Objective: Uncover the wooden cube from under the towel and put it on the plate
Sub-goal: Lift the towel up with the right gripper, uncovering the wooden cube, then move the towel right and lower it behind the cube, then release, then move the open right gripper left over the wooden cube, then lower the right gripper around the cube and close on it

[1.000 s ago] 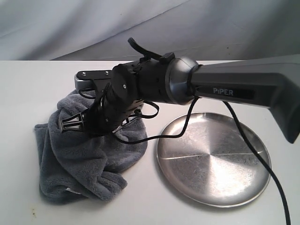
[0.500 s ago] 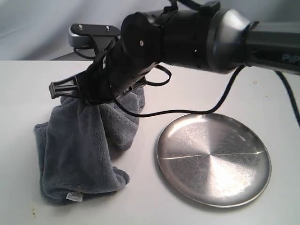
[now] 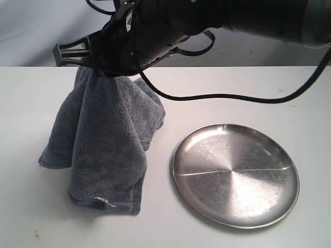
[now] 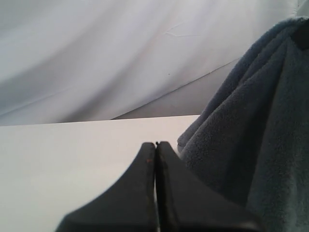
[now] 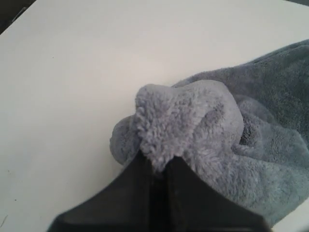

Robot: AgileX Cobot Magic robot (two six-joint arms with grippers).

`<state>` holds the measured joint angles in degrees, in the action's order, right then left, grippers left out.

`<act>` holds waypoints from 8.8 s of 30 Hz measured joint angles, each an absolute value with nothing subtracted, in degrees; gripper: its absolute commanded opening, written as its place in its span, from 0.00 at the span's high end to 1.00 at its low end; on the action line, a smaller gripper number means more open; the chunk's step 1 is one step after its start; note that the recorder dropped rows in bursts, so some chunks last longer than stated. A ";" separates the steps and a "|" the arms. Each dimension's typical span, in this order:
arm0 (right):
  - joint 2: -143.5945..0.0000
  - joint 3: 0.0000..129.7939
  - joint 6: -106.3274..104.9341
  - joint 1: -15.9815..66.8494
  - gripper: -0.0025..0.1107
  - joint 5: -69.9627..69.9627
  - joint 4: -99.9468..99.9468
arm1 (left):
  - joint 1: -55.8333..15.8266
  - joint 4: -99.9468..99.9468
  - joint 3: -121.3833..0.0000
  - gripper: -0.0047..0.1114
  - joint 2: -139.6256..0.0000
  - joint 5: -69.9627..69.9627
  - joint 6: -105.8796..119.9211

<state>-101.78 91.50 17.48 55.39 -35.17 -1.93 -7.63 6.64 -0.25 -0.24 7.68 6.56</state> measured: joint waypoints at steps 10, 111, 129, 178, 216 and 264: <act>-97.25 91.50 23.22 55.29 0.98 -35.16 7.55 | -7.63 6.64 -0.25 0.96 -0.24 7.68 6.56; -126.79 91.50 20.57 39.28 0.14 -22.92 -3.99 | -7.63 6.64 -0.25 0.96 -0.24 7.68 6.56; -111.77 91.50 16.49 42.02 0.16 -38.57 -9.15 | -7.63 6.64 -0.25 0.96 -0.24 7.68 6.56; -121.55 96.55 -35.04 58.84 0.19 -38.29 -0.73 | -7.63 6.64 -0.25 0.96 -0.24 7.68 6.56; -138.51 125.15 -42.44 51.71 0.21 -60.17 -15.74 | -7.63 6.64 -0.25 0.96 -0.24 7.68 6.56; -134.55 125.63 17.32 55.98 0.21 -60.24 3.52 | -7.63 6.64 -0.25 0.96 -0.24 7.68 6.56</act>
<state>-134.55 125.63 17.32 55.98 -60.24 3.52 -7.63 6.64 -0.25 -0.24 7.68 6.56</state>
